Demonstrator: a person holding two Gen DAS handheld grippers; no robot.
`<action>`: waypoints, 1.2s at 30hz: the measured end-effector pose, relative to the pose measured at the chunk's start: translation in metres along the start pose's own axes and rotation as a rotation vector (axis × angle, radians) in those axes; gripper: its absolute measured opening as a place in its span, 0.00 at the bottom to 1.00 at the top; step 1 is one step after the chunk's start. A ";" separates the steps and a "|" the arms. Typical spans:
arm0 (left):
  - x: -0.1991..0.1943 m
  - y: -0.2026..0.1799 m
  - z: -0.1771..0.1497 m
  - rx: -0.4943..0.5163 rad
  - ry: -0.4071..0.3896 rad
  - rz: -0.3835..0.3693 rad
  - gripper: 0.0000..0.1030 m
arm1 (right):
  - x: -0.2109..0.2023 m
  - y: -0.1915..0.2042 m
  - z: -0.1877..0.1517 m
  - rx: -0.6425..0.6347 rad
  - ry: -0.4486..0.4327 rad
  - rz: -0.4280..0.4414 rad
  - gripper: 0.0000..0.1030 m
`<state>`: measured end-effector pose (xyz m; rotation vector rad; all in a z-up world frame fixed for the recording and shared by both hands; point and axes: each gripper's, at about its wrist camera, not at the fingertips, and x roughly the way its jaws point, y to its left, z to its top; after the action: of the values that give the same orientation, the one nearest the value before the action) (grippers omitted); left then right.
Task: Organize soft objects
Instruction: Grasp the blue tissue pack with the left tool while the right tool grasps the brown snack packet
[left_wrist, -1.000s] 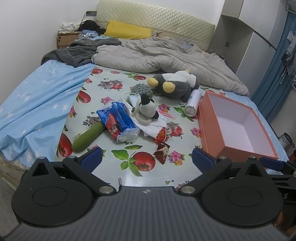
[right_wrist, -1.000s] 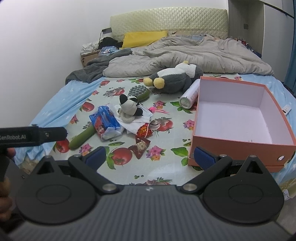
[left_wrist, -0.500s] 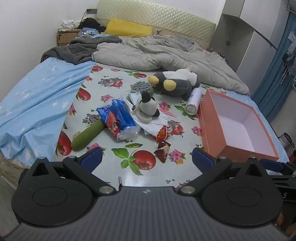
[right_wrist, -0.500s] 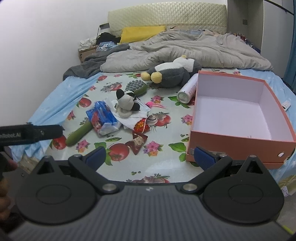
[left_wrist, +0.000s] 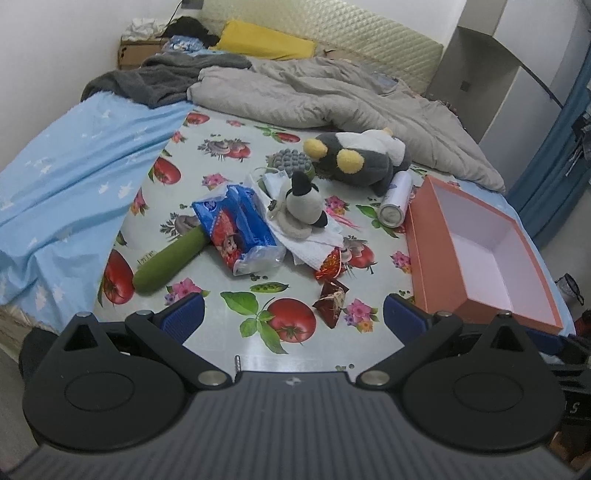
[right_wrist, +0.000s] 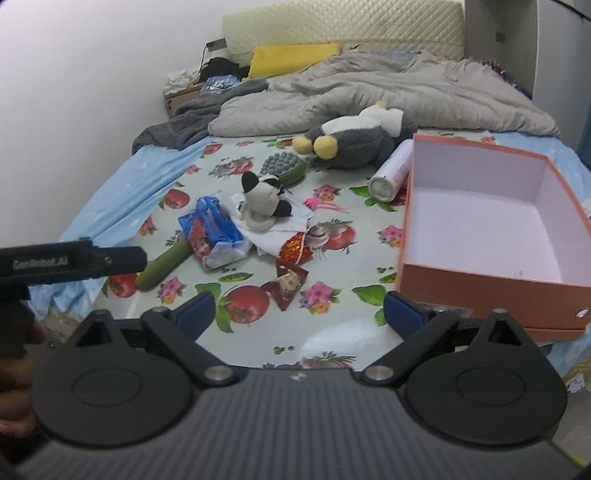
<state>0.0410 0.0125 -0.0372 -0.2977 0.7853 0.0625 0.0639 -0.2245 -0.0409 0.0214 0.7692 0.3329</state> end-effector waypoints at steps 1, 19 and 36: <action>0.004 0.001 0.001 -0.002 0.006 0.001 1.00 | 0.003 0.001 0.001 0.001 0.007 0.006 0.95; 0.088 0.035 0.018 -0.104 0.085 0.002 1.00 | 0.065 0.008 0.006 -0.001 0.087 0.050 0.75; 0.172 0.056 0.038 -0.126 0.159 0.028 1.00 | 0.134 0.002 0.017 0.052 0.153 0.051 0.76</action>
<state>0.1799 0.0673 -0.1465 -0.4146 0.9453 0.1164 0.1645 -0.1799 -0.1192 0.0648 0.9304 0.3655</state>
